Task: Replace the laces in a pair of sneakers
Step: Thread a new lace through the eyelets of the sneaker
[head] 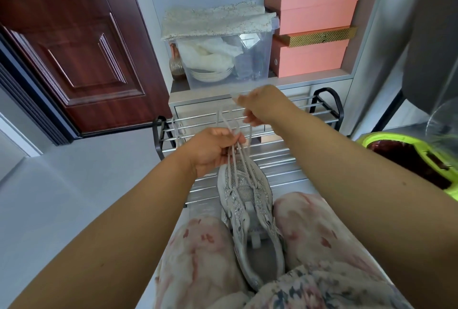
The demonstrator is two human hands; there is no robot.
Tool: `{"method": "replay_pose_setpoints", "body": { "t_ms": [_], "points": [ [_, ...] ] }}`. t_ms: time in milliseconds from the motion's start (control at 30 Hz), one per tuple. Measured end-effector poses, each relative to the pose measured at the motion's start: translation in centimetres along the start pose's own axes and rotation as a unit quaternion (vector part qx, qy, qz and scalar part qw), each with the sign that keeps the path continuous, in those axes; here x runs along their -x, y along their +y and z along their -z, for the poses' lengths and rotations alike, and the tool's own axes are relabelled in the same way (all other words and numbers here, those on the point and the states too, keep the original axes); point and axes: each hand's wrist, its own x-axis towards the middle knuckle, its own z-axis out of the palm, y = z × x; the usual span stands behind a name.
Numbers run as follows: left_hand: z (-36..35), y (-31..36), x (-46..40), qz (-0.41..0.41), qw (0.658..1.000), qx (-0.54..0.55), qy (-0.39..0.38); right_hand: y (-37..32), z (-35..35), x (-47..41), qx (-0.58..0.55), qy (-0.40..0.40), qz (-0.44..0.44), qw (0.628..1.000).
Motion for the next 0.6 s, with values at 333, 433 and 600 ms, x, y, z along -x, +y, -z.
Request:
{"method": "replay_pose_setpoints", "body": {
  "t_ms": [333,433,600],
  "points": [
    [-1.1,0.4,0.9,-0.005,0.999,0.033,0.020,6.4,-1.9,6.3,0.055,-0.080,0.016,0.995],
    [-1.3,0.5,1.1,-0.006,0.999,0.030,0.032,6.5,-2.8,6.3,0.047,-0.084,0.034,0.995],
    [-1.5,0.6,1.3,-0.014,0.999,0.001,0.035,6.5,-3.7,5.9,0.028,-0.066,0.033,0.997]
  ]
}}
